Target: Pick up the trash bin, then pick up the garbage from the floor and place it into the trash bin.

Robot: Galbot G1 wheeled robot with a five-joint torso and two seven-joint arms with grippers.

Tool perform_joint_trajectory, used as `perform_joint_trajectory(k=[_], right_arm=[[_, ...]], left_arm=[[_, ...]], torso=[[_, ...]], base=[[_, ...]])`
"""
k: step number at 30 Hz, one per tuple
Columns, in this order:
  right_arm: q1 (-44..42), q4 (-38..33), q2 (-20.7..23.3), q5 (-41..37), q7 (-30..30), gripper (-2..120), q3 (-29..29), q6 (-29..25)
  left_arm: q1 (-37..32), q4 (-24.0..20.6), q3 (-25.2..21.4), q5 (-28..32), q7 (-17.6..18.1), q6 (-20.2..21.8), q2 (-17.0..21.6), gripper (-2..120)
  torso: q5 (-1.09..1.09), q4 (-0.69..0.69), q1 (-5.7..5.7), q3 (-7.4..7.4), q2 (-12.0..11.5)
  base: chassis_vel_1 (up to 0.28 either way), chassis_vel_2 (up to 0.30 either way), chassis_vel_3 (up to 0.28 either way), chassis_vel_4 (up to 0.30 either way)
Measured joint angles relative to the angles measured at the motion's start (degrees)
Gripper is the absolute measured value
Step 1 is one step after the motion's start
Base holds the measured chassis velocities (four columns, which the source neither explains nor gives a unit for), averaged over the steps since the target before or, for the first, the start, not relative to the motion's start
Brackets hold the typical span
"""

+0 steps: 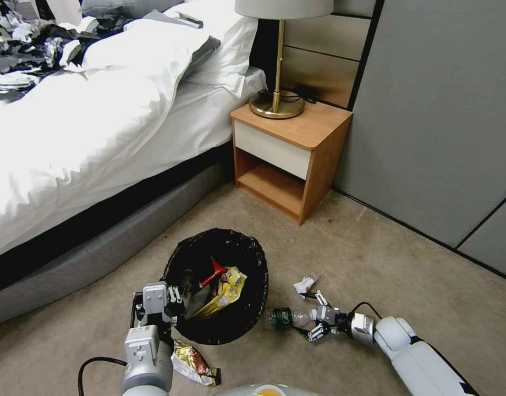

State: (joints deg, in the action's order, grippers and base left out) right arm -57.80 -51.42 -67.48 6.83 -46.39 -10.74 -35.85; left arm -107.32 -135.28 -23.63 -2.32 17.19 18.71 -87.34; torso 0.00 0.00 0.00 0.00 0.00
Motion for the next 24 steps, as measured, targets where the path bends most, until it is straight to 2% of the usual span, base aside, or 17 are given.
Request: perform_joint_trajectory(k=[6,12,17,19,21,24], right_arm=[[0.15,0.74,-0.76,0.64,0.06,100,0.39,-0.03],[0.28,1.42,-1.36,1.07,0.07,94,0.52,-0.18],[0.24,1.77,-1.61,1.27,0.16,82,0.46,-0.30],[0.13,1.88,-1.63,1.36,0.20,71,0.33,-0.32],[0.09,1.90,-1.62,1.36,0.21,68,0.28,-0.33],[-0.06,1.79,-1.47,1.32,0.23,53,0.09,-0.38]], left_arm=[[-0.01,0.00,-0.08,0.09,0.00,0.00,-0.02,1],[0.18,0.06,-0.18,0.32,-0.01,0.00,-0.01,1],[0.58,0.33,-0.20,0.58,-0.01,0.05,0.01,1],[0.78,0.48,-0.20,0.72,-0.01,0.14,0.04,1],[0.86,0.53,-0.21,0.77,-0.02,0.17,0.06,1],[1.08,0.70,-0.23,0.85,-0.01,0.30,0.16,1]], torso=[[0.00,0.00,0.00,0.00,0.00],[0.00,0.00,0.00,0.00,0.00],[0.00,0.00,0.00,0.00,0.00],[0.00,0.00,0.00,0.00,0.00],[0.00,0.00,0.00,0.00,0.00],[0.00,0.00,0.00,-0.01,0.00]], base=[[0.000,0.000,0.000,0.000],[0.000,0.000,0.000,0.000],[0.000,0.000,0.000,0.000],[0.000,0.000,0.000,0.000],[0.000,0.000,0.000,0.000],[0.000,0.000,0.000,0.000]])
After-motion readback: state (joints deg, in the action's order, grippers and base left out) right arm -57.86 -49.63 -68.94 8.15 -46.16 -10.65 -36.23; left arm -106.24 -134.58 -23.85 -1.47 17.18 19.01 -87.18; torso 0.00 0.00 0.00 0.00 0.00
